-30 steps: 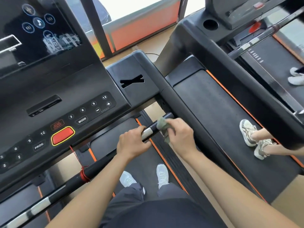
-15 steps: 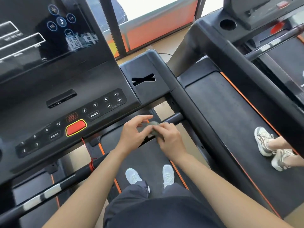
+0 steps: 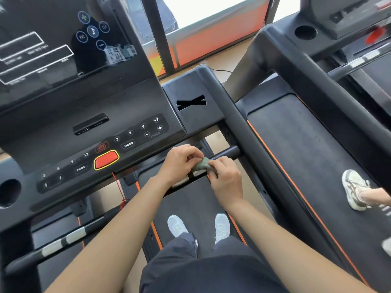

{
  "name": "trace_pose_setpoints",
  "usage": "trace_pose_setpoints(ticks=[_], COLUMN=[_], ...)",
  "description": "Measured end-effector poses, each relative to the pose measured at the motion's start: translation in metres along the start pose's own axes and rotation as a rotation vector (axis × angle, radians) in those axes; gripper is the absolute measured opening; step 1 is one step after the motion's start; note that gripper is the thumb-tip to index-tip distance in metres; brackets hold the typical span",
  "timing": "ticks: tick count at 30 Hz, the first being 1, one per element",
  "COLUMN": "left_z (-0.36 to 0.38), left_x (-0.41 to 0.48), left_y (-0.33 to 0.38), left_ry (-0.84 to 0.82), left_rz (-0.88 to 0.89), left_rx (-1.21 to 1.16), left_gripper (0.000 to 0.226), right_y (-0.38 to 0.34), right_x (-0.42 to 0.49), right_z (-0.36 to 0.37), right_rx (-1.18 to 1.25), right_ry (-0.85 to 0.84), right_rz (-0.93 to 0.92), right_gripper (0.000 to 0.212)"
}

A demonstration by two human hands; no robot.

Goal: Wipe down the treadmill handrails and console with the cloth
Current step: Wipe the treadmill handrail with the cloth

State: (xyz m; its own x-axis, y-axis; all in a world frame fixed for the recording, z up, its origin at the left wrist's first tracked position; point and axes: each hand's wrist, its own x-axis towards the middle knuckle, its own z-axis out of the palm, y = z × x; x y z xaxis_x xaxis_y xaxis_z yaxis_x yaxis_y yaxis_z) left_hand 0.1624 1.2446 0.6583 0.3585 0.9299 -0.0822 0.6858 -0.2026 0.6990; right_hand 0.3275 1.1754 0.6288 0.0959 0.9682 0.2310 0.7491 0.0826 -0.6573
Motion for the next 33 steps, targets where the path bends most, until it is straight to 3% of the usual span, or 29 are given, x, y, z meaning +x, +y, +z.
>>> trace_pose_setpoints(ticks=[6, 14, 24, 28, 33], left_z=[-0.025, -0.067, -0.095, -0.107, -0.124], left_x=[-0.048, -0.104, -0.147, -0.151, -0.149], left_y=[-0.033, -0.063, -0.106, -0.122, -0.134], left_ry=[0.037, -0.046, -0.078, -0.163, -0.299], left_rz=[-0.12, -0.168, -0.106, -0.08, -0.048], left_rx=[0.039, 0.128, 0.054, 0.044, 0.068], left_gripper=[0.017, 0.018, 0.018, 0.017, 0.013], right_y=[-0.028, -0.071, -0.12, -0.133, -0.148], right_x=[-0.011, -0.046, -0.087, -0.096, -0.104], right_z=[0.033, 0.069, 0.104, 0.112, 0.117], right_rx=[0.006, 0.113, 0.113, 0.131, 0.15], right_ry=[-0.097, -0.132, -0.086, -0.053, -0.142], right_rz=[-0.199, -0.266, -0.152, -0.12, -0.124], right_gripper=[0.007, 0.008, 0.009, 0.009, 0.012])
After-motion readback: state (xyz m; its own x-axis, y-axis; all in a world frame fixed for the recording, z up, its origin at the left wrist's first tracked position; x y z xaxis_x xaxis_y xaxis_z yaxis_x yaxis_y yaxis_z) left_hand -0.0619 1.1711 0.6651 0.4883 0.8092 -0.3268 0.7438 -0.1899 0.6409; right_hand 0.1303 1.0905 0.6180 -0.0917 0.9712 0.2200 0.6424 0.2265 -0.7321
